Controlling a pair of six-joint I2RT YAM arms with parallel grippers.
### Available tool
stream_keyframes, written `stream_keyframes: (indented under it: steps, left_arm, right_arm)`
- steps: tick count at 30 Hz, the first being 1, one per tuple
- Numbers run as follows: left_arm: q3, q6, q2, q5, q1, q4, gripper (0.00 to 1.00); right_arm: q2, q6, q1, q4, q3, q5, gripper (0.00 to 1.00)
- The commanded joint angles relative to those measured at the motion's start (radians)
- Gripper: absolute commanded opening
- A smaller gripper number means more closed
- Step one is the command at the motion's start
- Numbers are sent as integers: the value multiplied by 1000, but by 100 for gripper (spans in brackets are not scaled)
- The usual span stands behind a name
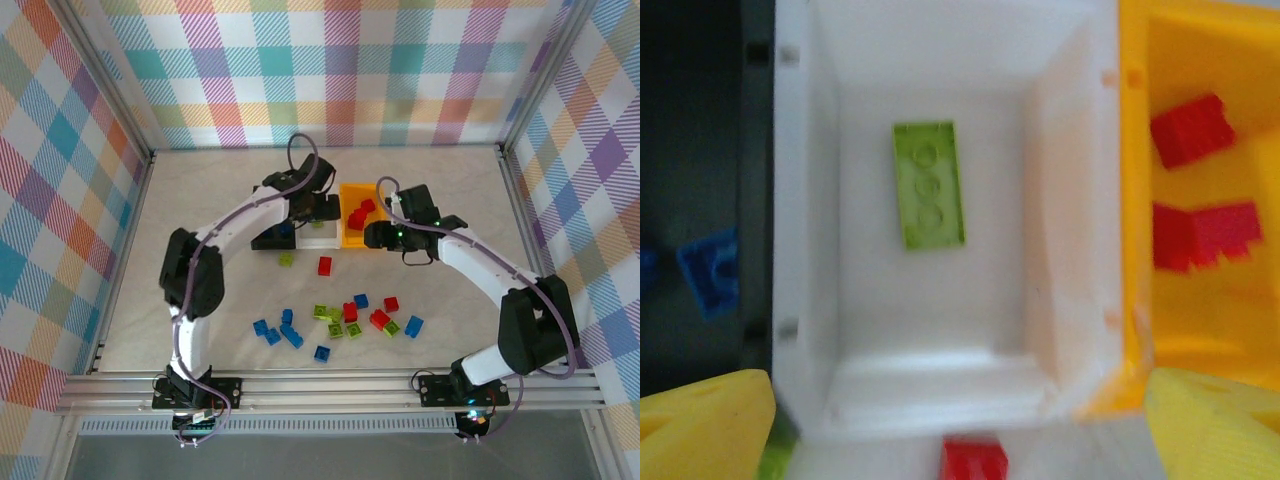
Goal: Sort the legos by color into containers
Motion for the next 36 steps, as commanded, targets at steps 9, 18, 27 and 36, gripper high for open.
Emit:
stream_keyframes:
  steps: [9,18,27,36]
  left_arm:
    - [-377,-19,-173,104,-109,132,90]
    - [-277,37,28,-38,-174,110,81]
    - [-233,42,124,-89,-174,97,59]
    - [-236,24,79,-72,-186,83,31]
  right_arm:
    - [-115,20,71,-90,-166,-5,61]
    - [-186,19,71,-114,-166,44,61]
    - [-231,10,71,-109,-175,61,62]
    - [-241,13,69,-95,-178,81,62]
